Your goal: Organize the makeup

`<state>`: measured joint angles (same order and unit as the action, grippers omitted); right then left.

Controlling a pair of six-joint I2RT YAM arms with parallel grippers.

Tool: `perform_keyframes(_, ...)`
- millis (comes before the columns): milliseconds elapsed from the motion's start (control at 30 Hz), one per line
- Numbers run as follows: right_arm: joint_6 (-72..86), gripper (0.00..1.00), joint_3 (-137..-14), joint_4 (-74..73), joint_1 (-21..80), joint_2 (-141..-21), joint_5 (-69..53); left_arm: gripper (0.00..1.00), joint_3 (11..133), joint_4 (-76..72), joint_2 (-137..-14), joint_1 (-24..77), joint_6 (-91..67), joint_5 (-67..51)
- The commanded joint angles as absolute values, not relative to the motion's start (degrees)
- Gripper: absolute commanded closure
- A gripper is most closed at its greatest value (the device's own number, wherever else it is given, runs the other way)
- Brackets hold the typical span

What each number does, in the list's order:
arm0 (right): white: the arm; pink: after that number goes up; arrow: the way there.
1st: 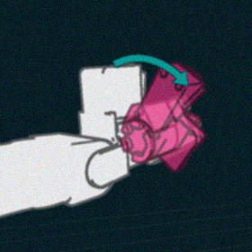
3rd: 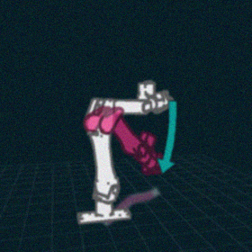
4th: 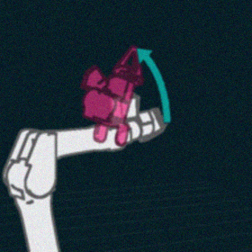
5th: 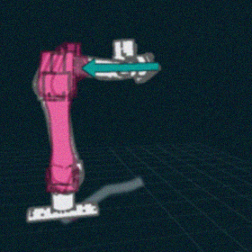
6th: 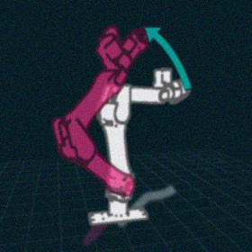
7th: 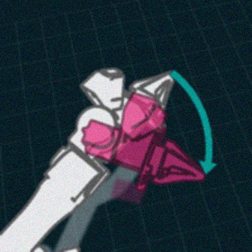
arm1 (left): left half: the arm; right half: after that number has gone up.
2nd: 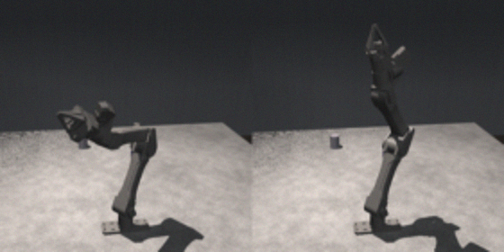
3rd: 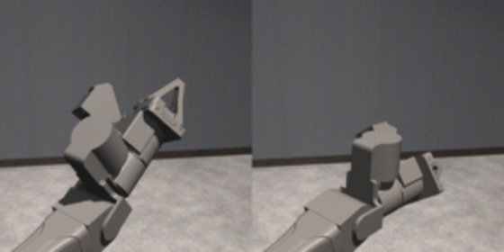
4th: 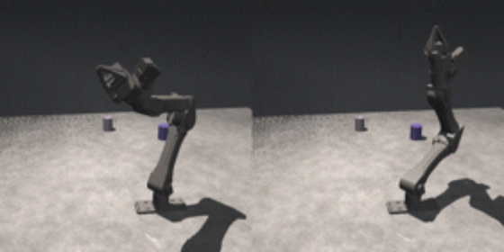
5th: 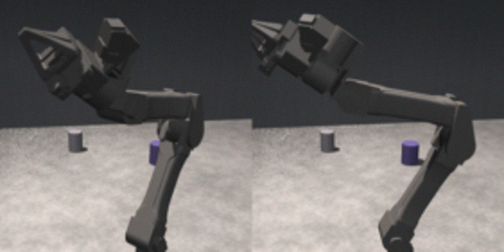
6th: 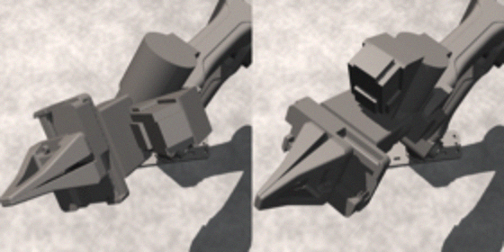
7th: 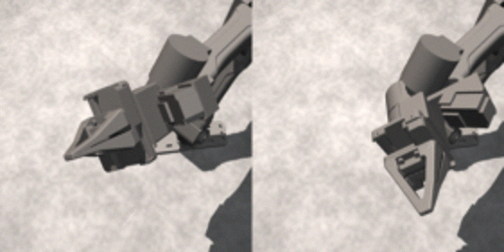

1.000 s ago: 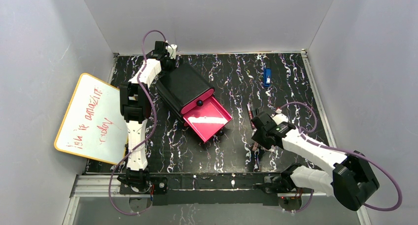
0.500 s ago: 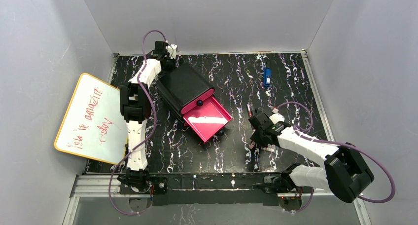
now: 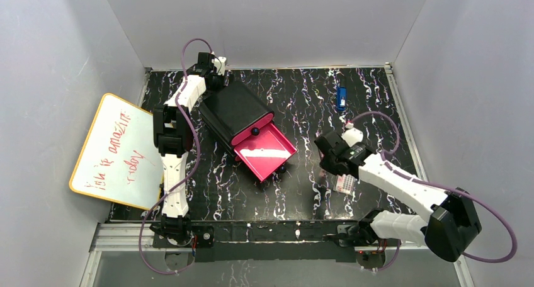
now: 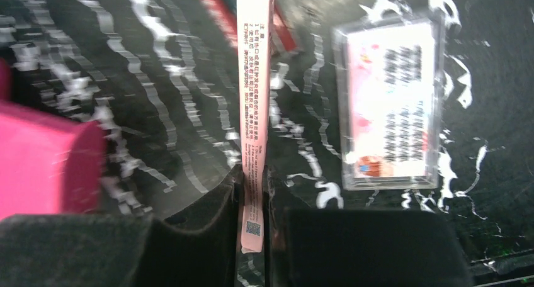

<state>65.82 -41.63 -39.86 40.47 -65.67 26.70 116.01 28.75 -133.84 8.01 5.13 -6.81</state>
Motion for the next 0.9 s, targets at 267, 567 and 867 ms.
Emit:
perform_keyframes(267, 59.6, 0.80, -71.6, -46.3, 57.4, -80.3, 37.1, 0.01, 117.2, 31.4, -133.1, 9.2, 5.5, -8.6)
perform_keyframes(567, 57.3, 0.79, -78.3, -36.7, 61.1, -91.8, 33.6, 0.02, 117.4, 31.3, -133.1, 9.2, 5.4, -8.9)
perform_keyframes(867, 53.7, 0.79, -84.1, -33.5, 61.8, -99.7, 29.7, 0.02, 117.5, 31.3, -133.2, 9.2, 5.4, -9.1)
